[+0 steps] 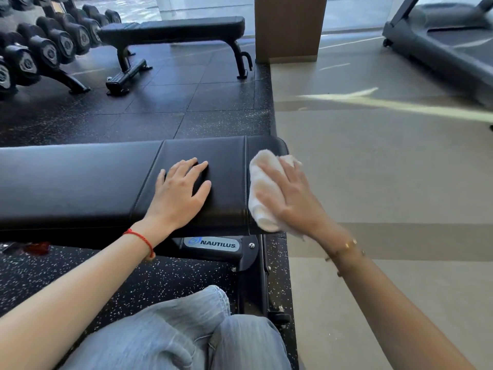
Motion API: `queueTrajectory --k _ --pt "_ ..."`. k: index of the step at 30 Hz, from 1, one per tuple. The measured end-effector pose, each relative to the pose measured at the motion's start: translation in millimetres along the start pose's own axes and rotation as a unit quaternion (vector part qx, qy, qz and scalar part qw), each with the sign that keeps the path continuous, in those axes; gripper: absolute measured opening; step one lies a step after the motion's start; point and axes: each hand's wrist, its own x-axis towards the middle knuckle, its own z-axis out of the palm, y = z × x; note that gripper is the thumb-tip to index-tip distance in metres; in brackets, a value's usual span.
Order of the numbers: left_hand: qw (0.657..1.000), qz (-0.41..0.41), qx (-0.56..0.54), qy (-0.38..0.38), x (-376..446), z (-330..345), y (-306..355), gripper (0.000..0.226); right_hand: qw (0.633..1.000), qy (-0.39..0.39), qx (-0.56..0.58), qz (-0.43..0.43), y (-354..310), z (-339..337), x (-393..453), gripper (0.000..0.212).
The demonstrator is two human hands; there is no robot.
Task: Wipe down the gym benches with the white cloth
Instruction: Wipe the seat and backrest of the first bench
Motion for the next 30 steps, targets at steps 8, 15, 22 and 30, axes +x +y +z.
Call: queueTrajectory --k 8,15,22,30 --pt "0.998 -0.004 0.041 0.056 -28.0 -29.5 -48.0 0.04 0.934 -0.016 -0.318 -0.159 -37.2 23.8 -30.5 0.073" --pt "0.997 -0.025 0.034 0.065 -42.3 -35.0 -60.7 0.038 0.891 -0.045 -0.385 -0.234 -55.7 40.7 -11.8 0.079" --pt "0.993 -0.049 0.1 0.038 -45.7 -35.3 -68.2 0.064 0.907 -0.023 -0.358 -0.222 -46.1 31.6 -10.3 0.08" --pt "0.995 -0.044 0.081 0.028 -44.2 -33.3 -73.4 0.063 0.899 -0.101 -0.346 -0.248 -105.8 66.4 31.4 0.088"
